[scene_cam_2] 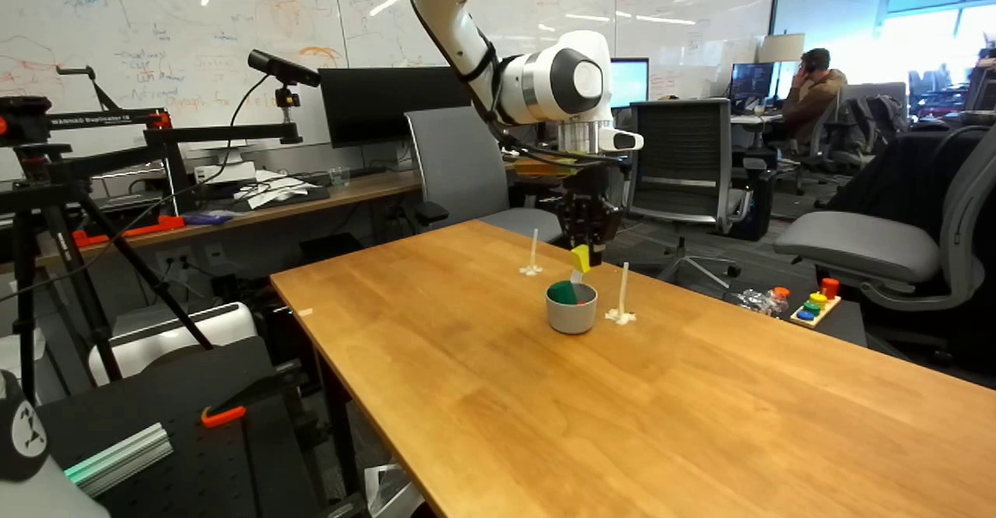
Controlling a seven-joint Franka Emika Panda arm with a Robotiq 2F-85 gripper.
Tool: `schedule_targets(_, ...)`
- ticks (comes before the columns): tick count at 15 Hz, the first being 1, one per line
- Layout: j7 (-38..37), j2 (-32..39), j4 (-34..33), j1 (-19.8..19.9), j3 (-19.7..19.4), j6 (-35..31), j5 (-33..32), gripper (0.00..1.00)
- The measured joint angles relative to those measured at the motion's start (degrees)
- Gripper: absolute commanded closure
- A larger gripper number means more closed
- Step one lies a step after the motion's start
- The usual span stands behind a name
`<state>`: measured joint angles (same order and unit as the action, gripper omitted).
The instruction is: Put the cubes in the mug cup
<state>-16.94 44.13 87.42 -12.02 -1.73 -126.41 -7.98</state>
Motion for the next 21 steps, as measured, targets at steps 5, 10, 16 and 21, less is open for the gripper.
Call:
schedule_targets(5, 0.00, 0.21, -0.06, -0.18, 0.00, 0.02, 0.00, 0.92)
schedule_targets(10, 0.00, 1.73, 0.16, -0.14, -0.08, 0.05, 0.00, 0.91)
schedule_targets(16, 0.00, 3.00, 0.16, 0.31, -0.20, 0.23, 0.00, 0.13)
schedule_targets(21, 0.00, 2.82, 0.09, 0.58, -0.21, 0.32, 0.00, 0.00)
